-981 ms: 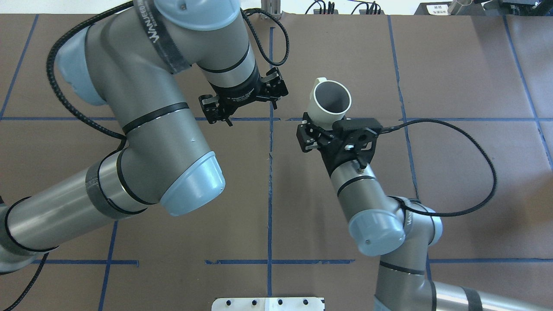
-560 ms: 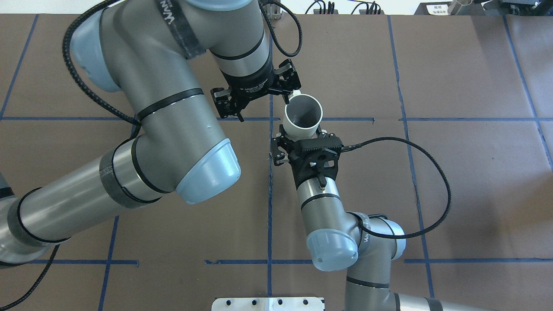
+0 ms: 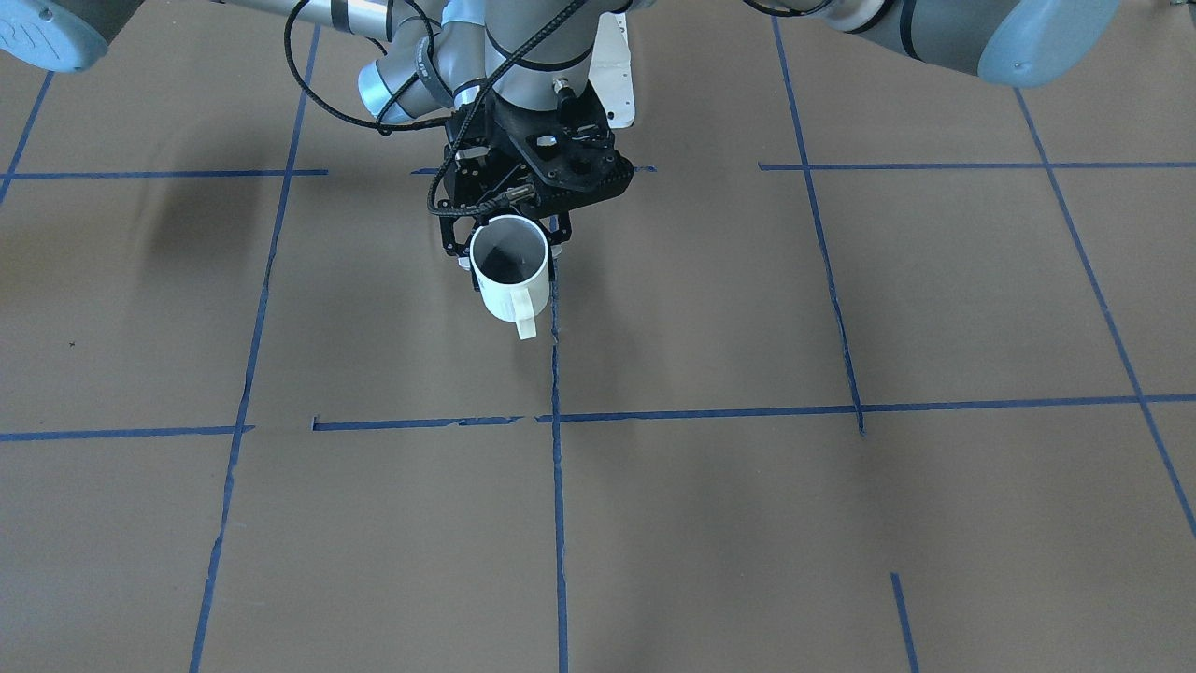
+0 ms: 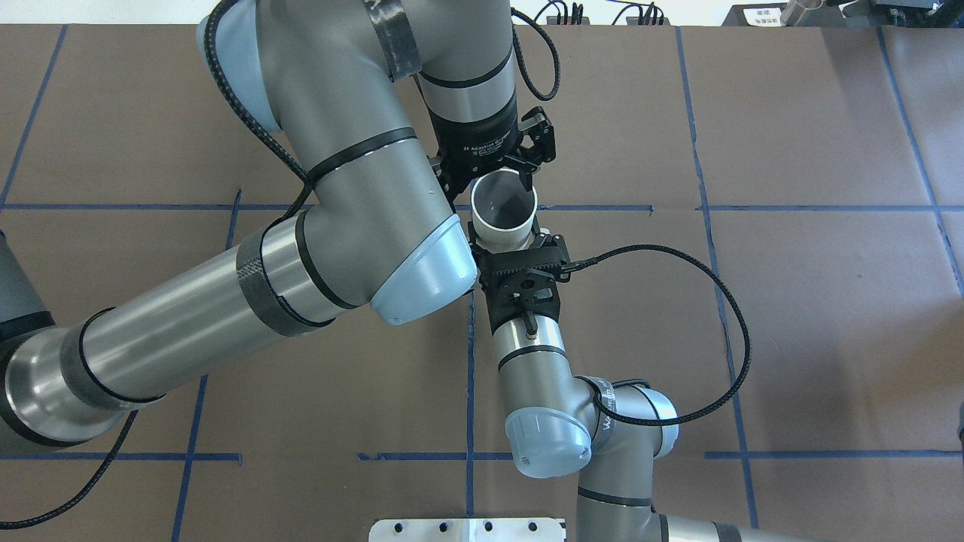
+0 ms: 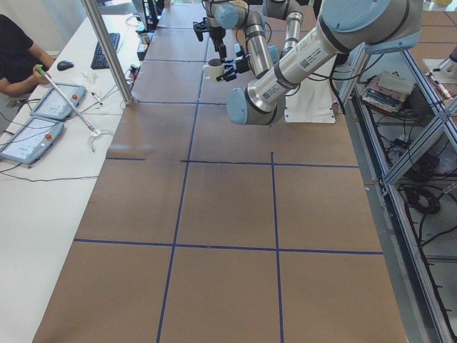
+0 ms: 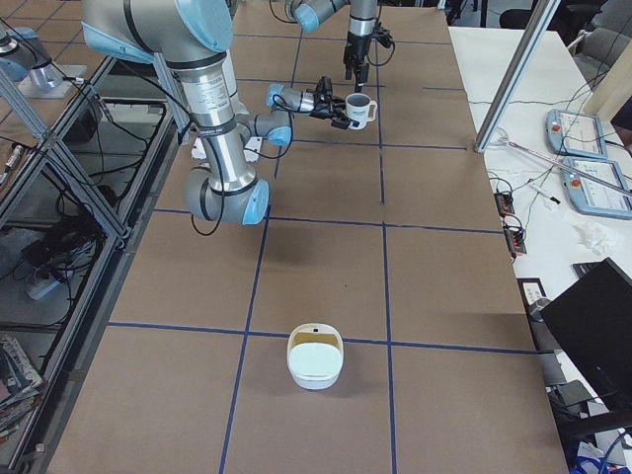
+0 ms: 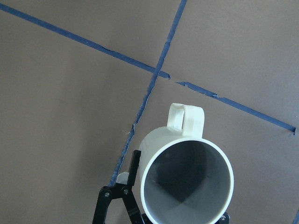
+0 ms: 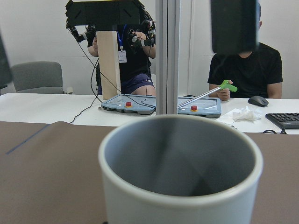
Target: Left arm hands cup to right arm to dump lemon
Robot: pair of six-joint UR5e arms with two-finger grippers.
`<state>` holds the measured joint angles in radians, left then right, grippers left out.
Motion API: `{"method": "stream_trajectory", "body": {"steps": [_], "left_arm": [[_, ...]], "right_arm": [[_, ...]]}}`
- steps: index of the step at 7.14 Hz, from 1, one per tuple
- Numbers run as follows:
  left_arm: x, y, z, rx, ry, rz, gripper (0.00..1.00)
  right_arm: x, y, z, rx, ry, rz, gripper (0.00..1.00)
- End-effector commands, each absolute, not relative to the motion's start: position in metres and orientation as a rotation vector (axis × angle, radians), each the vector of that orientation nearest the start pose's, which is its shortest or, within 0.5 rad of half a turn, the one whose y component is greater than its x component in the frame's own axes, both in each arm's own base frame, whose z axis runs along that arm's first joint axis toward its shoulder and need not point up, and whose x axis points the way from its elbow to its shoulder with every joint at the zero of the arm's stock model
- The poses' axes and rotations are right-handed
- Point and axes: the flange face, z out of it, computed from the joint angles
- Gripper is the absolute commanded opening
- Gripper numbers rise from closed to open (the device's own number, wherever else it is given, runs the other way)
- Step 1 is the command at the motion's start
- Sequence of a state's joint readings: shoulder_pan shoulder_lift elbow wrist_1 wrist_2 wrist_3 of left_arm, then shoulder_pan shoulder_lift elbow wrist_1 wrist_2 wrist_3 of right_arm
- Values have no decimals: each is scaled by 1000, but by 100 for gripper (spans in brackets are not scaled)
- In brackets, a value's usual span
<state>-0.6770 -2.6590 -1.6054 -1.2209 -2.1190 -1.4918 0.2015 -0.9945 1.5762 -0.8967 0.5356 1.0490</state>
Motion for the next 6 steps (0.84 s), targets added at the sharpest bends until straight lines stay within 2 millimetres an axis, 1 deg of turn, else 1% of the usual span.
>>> {"method": "stream_trajectory", "body": {"steps": [1, 2, 3, 4, 5, 6], "left_arm": [[482, -490, 3, -216, 878, -346, 89], [484, -491, 5, -220, 871, -347, 83], [489, -493, 9, -225, 859, -349, 75], [491, -494, 12, -225, 855, -350, 70], [493, -496, 14, -224, 847, -353, 68], [493, -498, 16, -222, 846, -354, 63]], "right_arm": [[-579, -342, 219, 1220, -748, 391, 38], [-579, -342, 219, 1220, -750, 392, 39], [-577, -342, 217, 1221, -754, 396, 39], [-576, -342, 217, 1221, -755, 397, 39], [-575, -342, 218, 1228, -751, 406, 40], [-575, -342, 216, 1229, -752, 406, 40]]}}
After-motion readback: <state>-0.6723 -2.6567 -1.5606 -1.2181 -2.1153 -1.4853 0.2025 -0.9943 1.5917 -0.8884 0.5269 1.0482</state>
